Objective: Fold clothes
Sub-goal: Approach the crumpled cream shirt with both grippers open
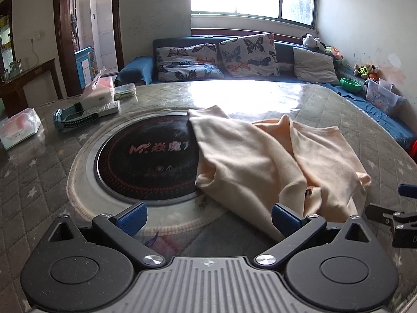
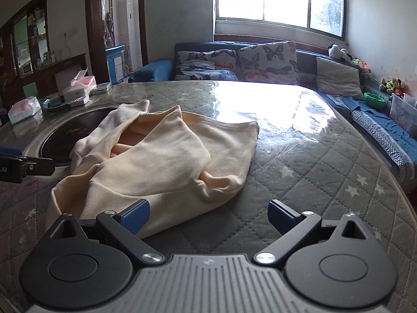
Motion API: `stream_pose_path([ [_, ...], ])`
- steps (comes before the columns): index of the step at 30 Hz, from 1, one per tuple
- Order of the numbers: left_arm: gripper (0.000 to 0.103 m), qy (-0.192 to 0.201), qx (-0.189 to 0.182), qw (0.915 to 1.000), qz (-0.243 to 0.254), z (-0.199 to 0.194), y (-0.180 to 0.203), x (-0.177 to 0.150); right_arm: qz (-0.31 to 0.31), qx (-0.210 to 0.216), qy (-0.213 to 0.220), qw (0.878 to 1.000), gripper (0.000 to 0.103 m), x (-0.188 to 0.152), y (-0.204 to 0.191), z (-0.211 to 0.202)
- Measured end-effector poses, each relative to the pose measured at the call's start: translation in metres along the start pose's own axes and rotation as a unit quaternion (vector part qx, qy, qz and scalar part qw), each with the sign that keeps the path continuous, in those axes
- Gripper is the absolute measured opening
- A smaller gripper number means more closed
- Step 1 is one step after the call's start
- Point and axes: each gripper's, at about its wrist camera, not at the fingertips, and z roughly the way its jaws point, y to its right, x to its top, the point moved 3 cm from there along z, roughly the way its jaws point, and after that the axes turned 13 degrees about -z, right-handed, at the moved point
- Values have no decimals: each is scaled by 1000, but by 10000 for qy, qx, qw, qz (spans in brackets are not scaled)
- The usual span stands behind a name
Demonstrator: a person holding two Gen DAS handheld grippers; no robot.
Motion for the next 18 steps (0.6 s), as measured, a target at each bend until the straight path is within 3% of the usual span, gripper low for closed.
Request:
stream_pose_path([
  [18, 103, -92, -36, 9999, 138, -16, 0, -25, 20, 120, 56, 9999, 93, -8, -12, -23],
])
